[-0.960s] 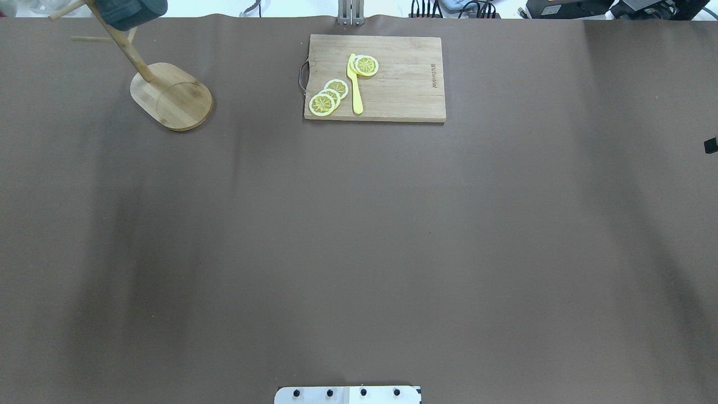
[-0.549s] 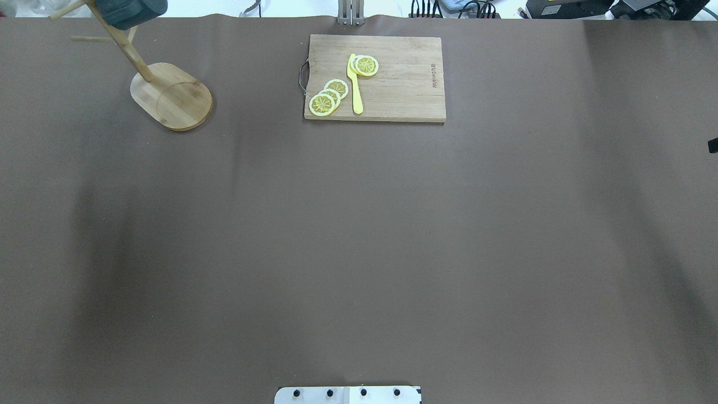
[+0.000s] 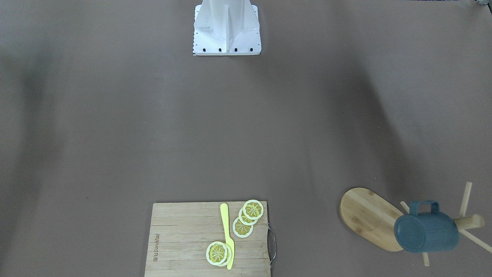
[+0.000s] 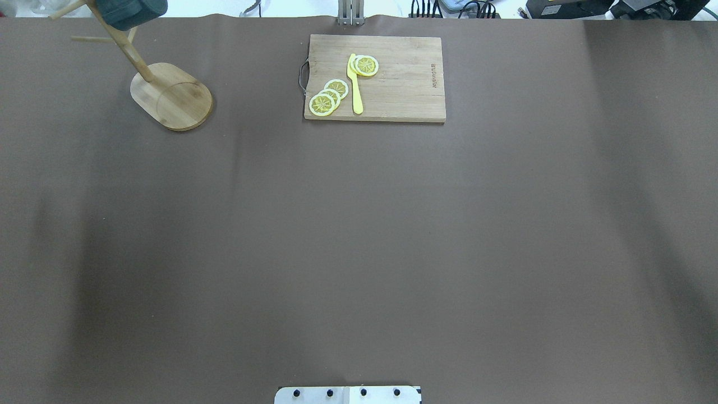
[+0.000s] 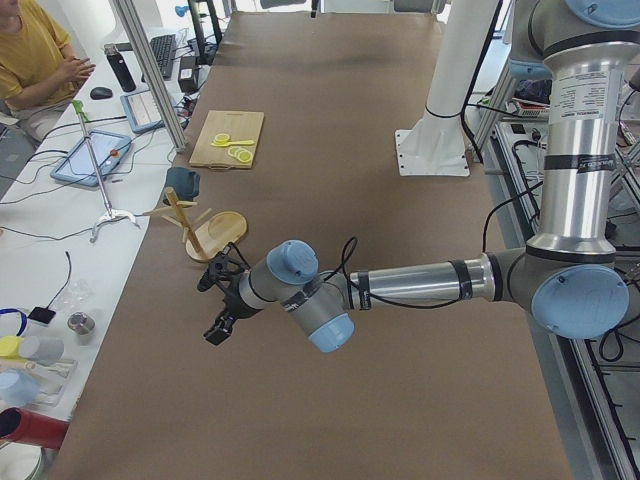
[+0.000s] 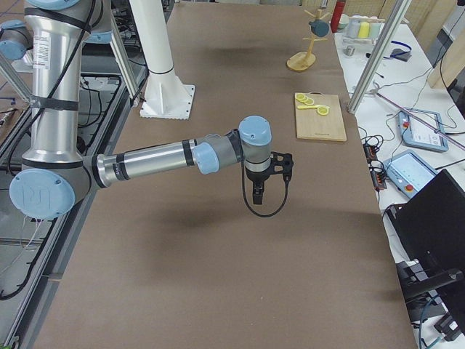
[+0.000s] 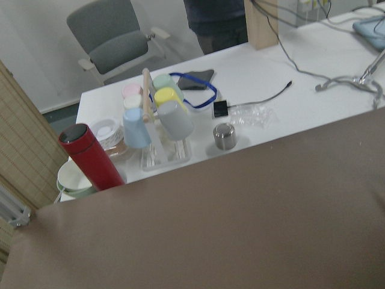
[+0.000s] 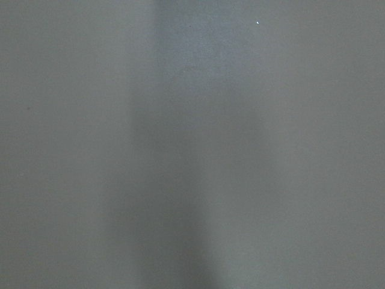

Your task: Hang cup on storage rack

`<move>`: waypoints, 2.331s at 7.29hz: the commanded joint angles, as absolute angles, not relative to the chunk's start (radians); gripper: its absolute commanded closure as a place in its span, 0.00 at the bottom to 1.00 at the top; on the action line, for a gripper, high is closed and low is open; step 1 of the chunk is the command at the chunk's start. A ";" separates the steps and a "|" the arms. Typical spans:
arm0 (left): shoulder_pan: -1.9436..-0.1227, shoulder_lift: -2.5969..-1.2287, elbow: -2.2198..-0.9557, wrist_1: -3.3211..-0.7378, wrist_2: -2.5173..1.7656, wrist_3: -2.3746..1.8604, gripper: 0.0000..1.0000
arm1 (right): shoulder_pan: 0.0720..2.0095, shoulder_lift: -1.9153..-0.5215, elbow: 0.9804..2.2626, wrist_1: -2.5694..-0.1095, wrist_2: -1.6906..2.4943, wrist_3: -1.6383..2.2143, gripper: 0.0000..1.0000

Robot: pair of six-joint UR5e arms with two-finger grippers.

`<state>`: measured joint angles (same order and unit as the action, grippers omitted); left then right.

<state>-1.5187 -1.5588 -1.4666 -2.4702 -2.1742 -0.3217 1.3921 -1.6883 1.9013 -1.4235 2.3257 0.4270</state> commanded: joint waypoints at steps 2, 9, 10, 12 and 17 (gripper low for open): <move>-1.555 -1.550 -1.659 -1.964 -2.429 -0.311 0.02 | 1.469 -1.700 1.812 -1.430 2.338 0.223 0.00; -1.499 -1.437 -1.692 -1.913 -2.421 -0.232 0.02 | 1.502 -1.720 1.760 -1.427 2.355 0.147 0.00; -1.474 -1.437 -1.690 -1.908 -2.407 -0.232 0.02 | 1.525 -1.718 1.763 -1.428 2.358 0.146 0.00; -1.450 -1.402 -1.680 -1.907 -2.337 -0.206 0.02 | 1.531 -1.718 1.769 -1.428 2.387 0.149 0.00; -1.450 -1.405 -1.683 -1.930 -2.344 -0.183 0.02 | 1.531 -1.723 1.775 -1.422 2.421 0.146 0.00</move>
